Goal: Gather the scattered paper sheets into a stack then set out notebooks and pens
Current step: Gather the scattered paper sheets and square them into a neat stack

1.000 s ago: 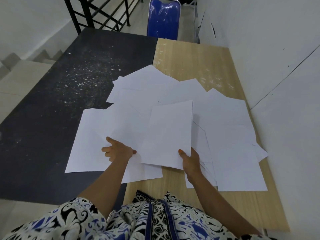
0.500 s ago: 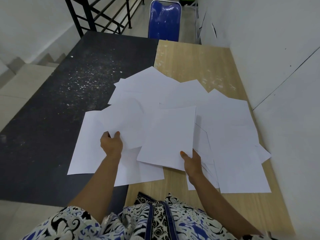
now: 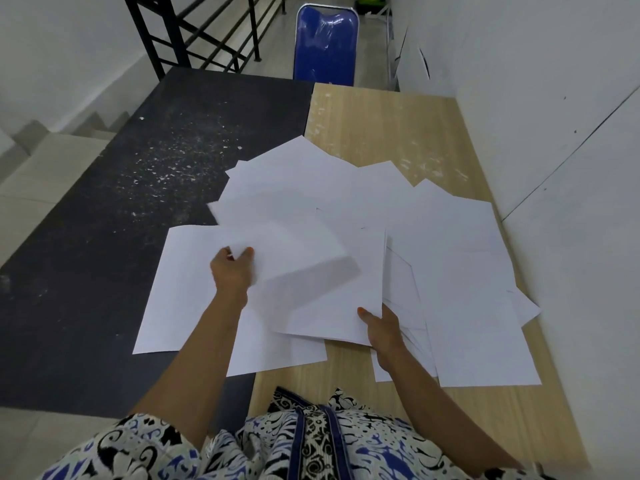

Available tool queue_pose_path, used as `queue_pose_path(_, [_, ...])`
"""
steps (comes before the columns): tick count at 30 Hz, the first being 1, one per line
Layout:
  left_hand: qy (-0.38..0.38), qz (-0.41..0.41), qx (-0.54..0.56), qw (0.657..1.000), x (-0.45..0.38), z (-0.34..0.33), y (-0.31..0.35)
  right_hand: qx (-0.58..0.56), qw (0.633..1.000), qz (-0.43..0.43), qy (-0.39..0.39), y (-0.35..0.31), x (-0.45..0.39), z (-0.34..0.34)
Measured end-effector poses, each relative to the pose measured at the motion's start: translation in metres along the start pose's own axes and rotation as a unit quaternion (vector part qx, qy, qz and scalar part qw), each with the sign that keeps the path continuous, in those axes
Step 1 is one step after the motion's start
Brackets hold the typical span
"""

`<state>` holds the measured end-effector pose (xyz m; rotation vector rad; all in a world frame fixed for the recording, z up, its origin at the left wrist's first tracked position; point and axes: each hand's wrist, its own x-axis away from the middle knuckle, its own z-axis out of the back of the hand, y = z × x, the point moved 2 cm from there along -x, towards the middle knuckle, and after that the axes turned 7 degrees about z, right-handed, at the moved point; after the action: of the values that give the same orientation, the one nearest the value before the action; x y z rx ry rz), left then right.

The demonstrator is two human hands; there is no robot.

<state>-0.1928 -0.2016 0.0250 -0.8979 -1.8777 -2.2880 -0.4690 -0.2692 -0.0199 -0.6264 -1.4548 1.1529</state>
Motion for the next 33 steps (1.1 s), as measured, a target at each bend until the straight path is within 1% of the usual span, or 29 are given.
queue_pose_path(3, [-0.132, 0.039, -0.103, 0.985, 0.009, -0.007, -0.02, 0.006, 1.0, -0.014, -0.012, -0.001, 0.0, 0.0])
queue_pose_path(5, [-0.179, 0.058, -0.151, 0.97, 0.015, -0.009, -0.033, 0.004, 0.999, -0.039, -0.007, 0.002, -0.001, 0.001])
queue_pose_path(9, [-0.207, 0.061, -0.233, 0.948, 0.019, -0.008, -0.052, -0.064, 0.988, -0.136, 0.014, 0.014, -0.007, 0.004])
queue_pose_path(11, [-0.217, 0.056, -0.274, 0.935, 0.018, -0.006, -0.058, -0.085, 0.983, -0.16, 0.013, 0.015, -0.008, 0.005])
queue_pose_path(14, [-0.224, 0.035, -0.314, 0.922, 0.019, -0.007, -0.06, -0.05, 0.989, -0.141, -0.014, 0.019, -0.01, 0.006])
queue_pose_path(16, [-0.238, 0.008, -0.348, 0.907, 0.02, -0.013, -0.061, -0.016, 0.992, -0.119, -0.028, 0.019, -0.01, 0.004])
queue_pose_path(18, [-0.25, -0.006, -0.372, 0.894, 0.022, -0.02, -0.065, -0.005, 0.994, -0.108, -0.037, 0.019, -0.009, 0.003])
queue_pose_path(22, [-0.261, -0.013, -0.379, 0.888, 0.025, -0.033, -0.066, 0.021, 0.996, -0.069, -0.043, 0.016, -0.009, 0.005])
queue_pose_path(24, [-0.244, -0.017, -0.366, 0.898, 0.026, -0.034, -0.064, 0.015, 0.998, -0.054, -0.033, 0.016, -0.009, 0.007])
queue_pose_path(25, [-0.216, -0.023, -0.36, 0.907, 0.024, -0.034, -0.062, 0.01, 0.999, -0.045, -0.026, 0.015, -0.01, 0.008])
queue_pose_path(26, [-0.169, -0.035, -0.362, 0.916, 0.022, -0.032, -0.061, 0.007, 0.999, -0.037, -0.019, 0.014, -0.011, 0.01])
queue_pose_path(27, [-0.113, -0.044, -0.38, 0.917, 0.02, -0.029, -0.059, 0.006, 0.999, -0.031, -0.013, 0.014, -0.011, 0.011])
queue_pose_path(28, [-0.056, -0.043, -0.413, 0.908, 0.018, -0.025, -0.058, 0.005, 1.0, -0.027, -0.009, 0.012, -0.01, 0.011])
queue_pose_path(29, [-0.007, -0.029, -0.454, 0.891, 0.016, -0.02, -0.057, 0.007, 1.0, -0.025, -0.007, 0.011, -0.01, 0.012])
queue_pose_path(30, [0.027, -0.002, -0.487, 0.873, 0.015, -0.014, -0.057, 0.008, 1.0, -0.023, -0.007, 0.011, -0.009, 0.012])
queue_pose_path(31, [0.044, 0.029, -0.504, 0.862, 0.013, -0.008, -0.057, 0.01, 1.0, -0.022, -0.007, 0.012, -0.01, 0.012])
queue_pose_path(33, [0.058, 0.08, -0.507, 0.856, 0.011, 0.001, -0.061, 0.016, 1.0, -0.023, -0.007, 0.013, -0.01, 0.011])
